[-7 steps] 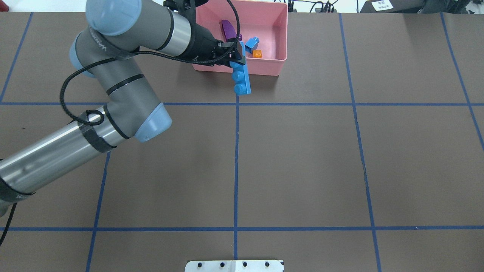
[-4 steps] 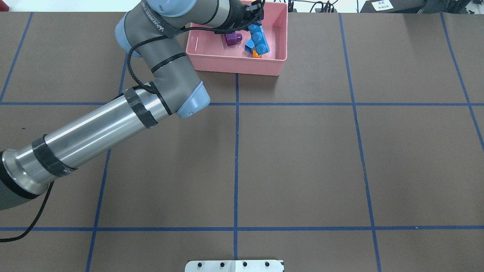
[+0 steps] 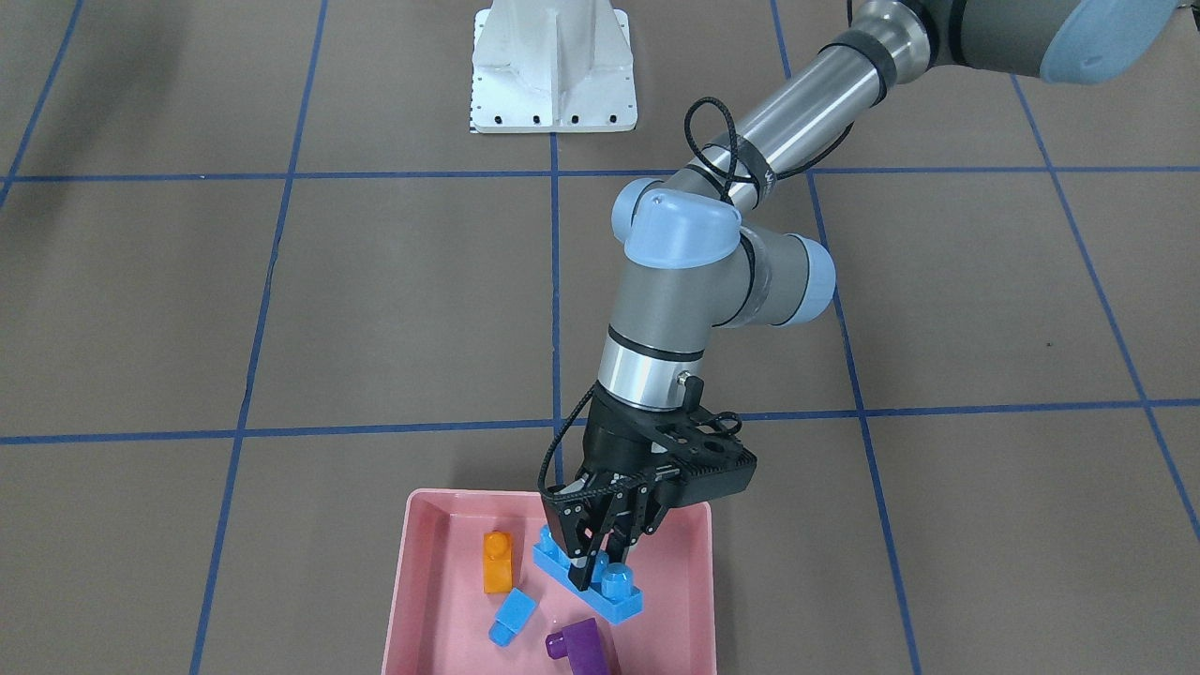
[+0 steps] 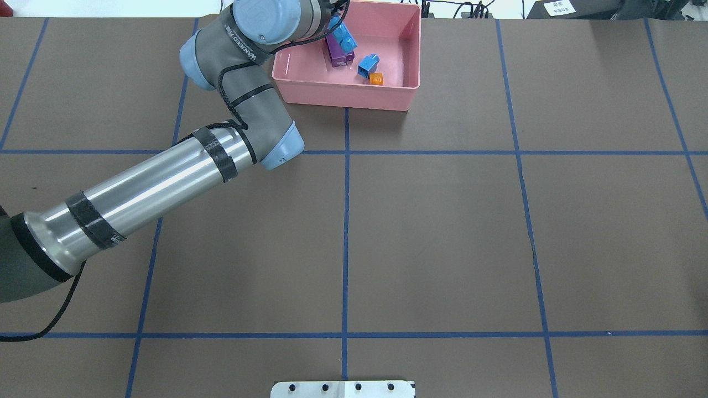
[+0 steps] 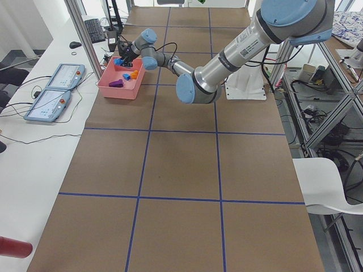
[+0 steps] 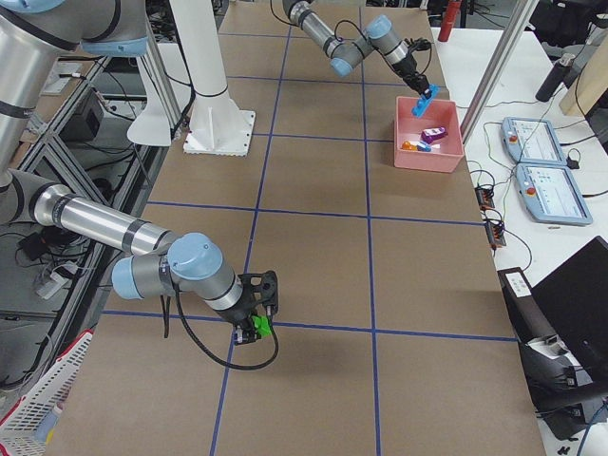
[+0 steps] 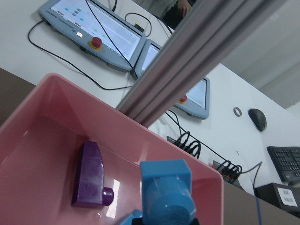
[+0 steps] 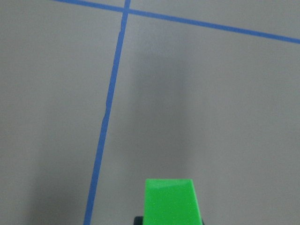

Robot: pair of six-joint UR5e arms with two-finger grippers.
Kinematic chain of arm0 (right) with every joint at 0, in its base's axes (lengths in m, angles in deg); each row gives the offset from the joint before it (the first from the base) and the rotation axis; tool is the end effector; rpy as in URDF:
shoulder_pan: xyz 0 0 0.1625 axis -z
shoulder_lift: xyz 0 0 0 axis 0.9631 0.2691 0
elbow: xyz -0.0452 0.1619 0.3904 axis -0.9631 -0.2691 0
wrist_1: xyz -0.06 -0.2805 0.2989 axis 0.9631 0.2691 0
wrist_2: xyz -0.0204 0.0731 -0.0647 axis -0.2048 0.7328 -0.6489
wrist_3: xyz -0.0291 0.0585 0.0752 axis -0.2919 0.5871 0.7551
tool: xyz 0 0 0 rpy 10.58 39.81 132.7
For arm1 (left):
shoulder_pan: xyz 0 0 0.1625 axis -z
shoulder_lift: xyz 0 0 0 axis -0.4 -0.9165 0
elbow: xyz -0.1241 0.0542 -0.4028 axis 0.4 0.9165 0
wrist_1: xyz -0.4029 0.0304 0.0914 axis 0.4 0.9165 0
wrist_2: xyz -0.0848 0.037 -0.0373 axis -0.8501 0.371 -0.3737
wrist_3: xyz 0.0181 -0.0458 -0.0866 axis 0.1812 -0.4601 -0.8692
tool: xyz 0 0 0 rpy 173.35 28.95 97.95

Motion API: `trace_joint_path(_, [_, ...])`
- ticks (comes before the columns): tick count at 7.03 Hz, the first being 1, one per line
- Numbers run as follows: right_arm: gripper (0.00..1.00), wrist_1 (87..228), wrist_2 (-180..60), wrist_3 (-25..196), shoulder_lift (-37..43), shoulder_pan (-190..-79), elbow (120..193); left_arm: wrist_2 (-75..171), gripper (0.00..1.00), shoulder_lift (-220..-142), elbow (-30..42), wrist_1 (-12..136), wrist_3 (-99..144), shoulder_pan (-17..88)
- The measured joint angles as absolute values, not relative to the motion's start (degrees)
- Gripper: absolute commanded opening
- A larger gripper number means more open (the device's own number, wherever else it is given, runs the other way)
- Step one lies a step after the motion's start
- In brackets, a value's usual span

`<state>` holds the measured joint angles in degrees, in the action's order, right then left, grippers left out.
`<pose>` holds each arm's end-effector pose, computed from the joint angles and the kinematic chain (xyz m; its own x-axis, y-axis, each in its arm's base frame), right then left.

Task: Put all blocks into box

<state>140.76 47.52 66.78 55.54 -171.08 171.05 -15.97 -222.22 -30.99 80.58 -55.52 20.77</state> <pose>0.0994 -0.2587 0.6695 0.7799 -0.1235 0.6136 -0.0774 0.9538 0.2903 0.5128 -0.6984 0.1464 0.2096 -0.2723 -0.9391 0.7602 0.6494 -0.0186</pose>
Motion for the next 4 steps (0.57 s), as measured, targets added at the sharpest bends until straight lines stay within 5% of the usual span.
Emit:
trace_joint_path(2, [0.00, 143.6, 47.7, 66.9, 50.7, -171.2, 171.1, -14.7, 1.00, -221.7, -33.9, 80.7, -57.8, 20.6])
trace_joint_path(4, [0.00, 148.0, 47.9, 67.0, 45.4, -171.2, 171.1, -14.7, 1.00, -221.1, -33.9, 80.6, -57.8, 20.3])
